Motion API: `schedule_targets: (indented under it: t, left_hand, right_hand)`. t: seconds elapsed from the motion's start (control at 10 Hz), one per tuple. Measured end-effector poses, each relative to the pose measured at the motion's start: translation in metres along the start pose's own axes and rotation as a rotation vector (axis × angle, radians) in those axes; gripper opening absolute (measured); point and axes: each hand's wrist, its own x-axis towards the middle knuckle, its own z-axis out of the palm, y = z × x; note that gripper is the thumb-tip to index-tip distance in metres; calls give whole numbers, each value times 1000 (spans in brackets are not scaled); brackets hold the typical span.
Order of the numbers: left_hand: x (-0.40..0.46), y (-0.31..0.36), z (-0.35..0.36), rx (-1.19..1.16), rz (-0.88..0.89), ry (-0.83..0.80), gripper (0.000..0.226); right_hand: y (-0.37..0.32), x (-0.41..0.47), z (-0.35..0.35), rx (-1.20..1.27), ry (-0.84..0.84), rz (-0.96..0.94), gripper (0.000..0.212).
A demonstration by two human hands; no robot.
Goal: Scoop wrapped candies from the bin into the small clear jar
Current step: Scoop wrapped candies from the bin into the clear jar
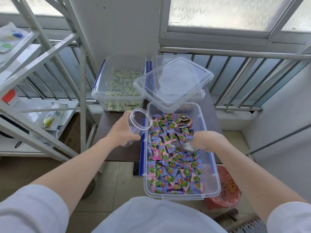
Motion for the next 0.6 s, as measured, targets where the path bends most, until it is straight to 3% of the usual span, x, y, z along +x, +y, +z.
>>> schedule_targets:
  t: [0.2,0.5,0.6]
  left_hand:
    - [-1,0,1,-19,-13,6,93]
    - [0,1,-2,-17,-7,-19,91]
    - [2,0,-3,-24,-20,-24,91]
  right_hand:
    - [-2,46,12,248,140,-119,24]
    - [-51,83,3,363,283,-178,8]
    - [-57,94,11,376,325,-181,19]
